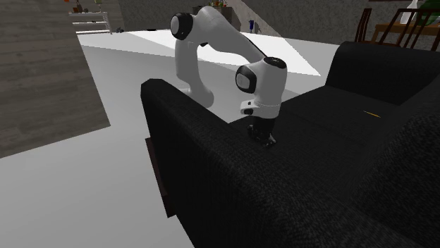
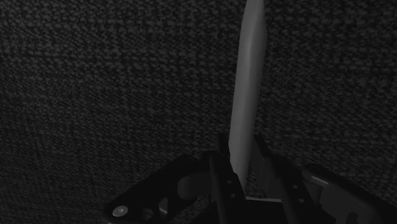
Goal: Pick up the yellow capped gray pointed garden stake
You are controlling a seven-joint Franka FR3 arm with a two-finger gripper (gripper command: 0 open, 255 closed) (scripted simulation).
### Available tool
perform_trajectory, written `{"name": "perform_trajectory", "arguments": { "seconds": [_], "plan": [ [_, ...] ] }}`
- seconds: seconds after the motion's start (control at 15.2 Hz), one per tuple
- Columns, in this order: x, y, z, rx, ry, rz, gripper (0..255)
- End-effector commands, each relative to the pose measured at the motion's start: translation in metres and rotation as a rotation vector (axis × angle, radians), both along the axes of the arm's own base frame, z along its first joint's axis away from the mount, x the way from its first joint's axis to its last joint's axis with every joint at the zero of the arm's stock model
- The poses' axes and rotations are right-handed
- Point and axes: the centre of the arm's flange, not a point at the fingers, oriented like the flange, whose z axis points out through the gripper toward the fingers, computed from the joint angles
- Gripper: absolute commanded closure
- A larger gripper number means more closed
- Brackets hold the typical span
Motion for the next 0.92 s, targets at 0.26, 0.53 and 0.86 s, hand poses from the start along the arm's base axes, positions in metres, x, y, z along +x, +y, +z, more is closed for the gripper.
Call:
{"name": "perform_trajectory", "arguments": {
  "seconds": [0.26,0.53,0.86],
  "plan": [
    [0.0,0.001,0.004,0.0,0.004,-0.001,255],
    [0.0,0.001,0.025,0.0,0.004,-0.001,255],
    [0.0,0.001,0.051,0.0,0.004,-0.001,255]
  ]
}}
